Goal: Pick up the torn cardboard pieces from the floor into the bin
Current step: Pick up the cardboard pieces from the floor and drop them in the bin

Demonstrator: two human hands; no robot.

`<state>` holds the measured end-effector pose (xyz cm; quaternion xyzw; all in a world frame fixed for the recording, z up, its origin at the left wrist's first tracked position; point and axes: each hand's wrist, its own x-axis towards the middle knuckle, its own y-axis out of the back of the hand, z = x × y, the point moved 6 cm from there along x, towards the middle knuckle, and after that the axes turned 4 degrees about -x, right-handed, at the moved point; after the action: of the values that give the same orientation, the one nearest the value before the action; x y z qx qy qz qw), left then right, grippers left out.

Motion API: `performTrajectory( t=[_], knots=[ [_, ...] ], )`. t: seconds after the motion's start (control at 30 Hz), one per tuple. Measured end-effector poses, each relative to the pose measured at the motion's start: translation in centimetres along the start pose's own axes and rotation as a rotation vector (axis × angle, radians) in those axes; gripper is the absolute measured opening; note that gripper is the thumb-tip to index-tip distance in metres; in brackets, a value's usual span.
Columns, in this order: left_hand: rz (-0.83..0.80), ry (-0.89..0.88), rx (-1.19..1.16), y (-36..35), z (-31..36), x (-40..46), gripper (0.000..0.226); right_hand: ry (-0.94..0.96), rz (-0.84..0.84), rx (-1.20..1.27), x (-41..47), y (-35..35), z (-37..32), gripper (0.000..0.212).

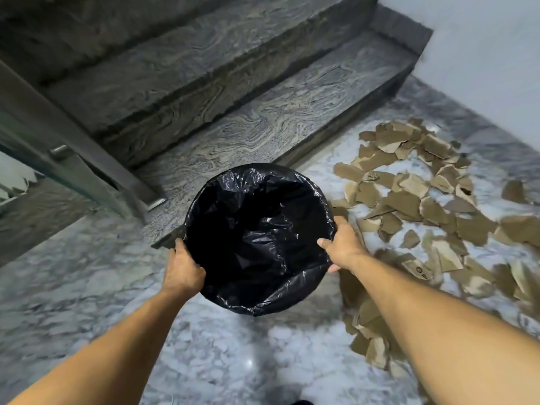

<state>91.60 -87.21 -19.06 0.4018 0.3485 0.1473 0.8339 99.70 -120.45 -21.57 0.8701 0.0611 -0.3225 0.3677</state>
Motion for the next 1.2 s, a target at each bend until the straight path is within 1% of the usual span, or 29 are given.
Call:
performTrajectory(
  t=[0.1,0.13,0.2,0.27,0.33,0.37,0.43,0.5,0.6,0.7,0.77,0.83,0.9,0.97,1.0,1.03,1.1,1.13,1.2],
  knots=[
    [0.030,0.008,-0.006,-0.2,-0.6,0.1,0.056,0.032,-0.016,0.028,0.1,-0.2,-0.4,0.059],
    [0.024,0.011,0.001,-0.3,-0.7,0.1,0.058,0.040,-0.031,0.038,0.1,-0.3,-0.6,0.056],
    [-0.010,0.016,0.033,-0.7,-0.6,-0.1,0.070,0.045,-0.071,0.062,-0.1,-0.3,-0.8,0.055],
    [0.004,0.005,0.163,-0.9,0.3,-0.8,0.081,0.024,-0.088,0.052,-0.6,0.2,-0.4,0.059],
    [0.082,-0.074,0.336,-1.0,2.4,-2.3,0.083,0.008,-0.099,0.042,-1.4,1.2,0.3,0.061],
    [0.111,-0.147,0.375,-1.4,4.0,-3.5,0.080,-0.001,-0.099,0.046,-2.1,2.1,1.2,0.059],
    [0.132,-0.293,0.355,-2.3,6.9,-5.5,0.073,-0.028,-0.095,0.056,-2.9,3.5,2.9,0.052],
    [0.123,-0.458,0.279,-3.5,9.8,-8.0,0.063,-0.059,-0.085,0.060,-4.1,5.4,5.4,0.042],
    [0.128,-0.679,0.147,-5.7,13.7,-12.1,0.045,-0.094,-0.050,0.025,-5.1,7.9,10.2,0.035],
    [0.088,-0.842,0.091,-10.2,16.5,-16.0,0.028,-0.132,-0.021,0.025,-5.8,9.9,16.4,0.027],
    [0.020,-0.891,0.099,-13.6,17.2,-17.2,0.010,-0.158,-0.005,0.020,-5.6,10.6,20.2,0.021],
    [-0.070,-0.896,0.151,-18.0,17.1,-17.6,0.006,-0.193,0.023,-0.001,-5.5,11.1,24.6,0.018],
    [-0.195,-0.867,0.297,-23.3,16.5,-17.7,0.017,-0.233,0.055,-0.010,-5.1,11.0,29.4,0.015],
    [-0.361,-0.778,0.440,-28.3,15.1,-17.3,0.029,-0.269,0.060,-0.024,-4.7,10.6,33.3,0.013],
    [-0.426,-0.722,0.467,-30.8,14.1,-16.8,0.035,-0.290,0.061,-0.011,-4.5,10.3,35.2,0.013],
    [-0.473,-0.652,0.476,-32.9,13.1,-16.1,0.042,-0.317,0.055,0.013,-4.1,9.8,36.9,0.017],
    [-0.499,-0.551,0.486,-36.3,11.3,-14.8,0.053,-0.381,0.028,0.065,-3.3,8.3,39.7,0.036],
    [-0.501,-0.527,0.491,-38.0,10.5,-14.1,0.056,-0.402,0.011,0.080,-2.9,7.5,40.7,0.046],
    [-0.512,-0.476,0.468,-40.6,9.4,-12.8,0.059,-0.403,-0.015,0.102,-1.9,5.7,41.9,0.053]
  ],
)
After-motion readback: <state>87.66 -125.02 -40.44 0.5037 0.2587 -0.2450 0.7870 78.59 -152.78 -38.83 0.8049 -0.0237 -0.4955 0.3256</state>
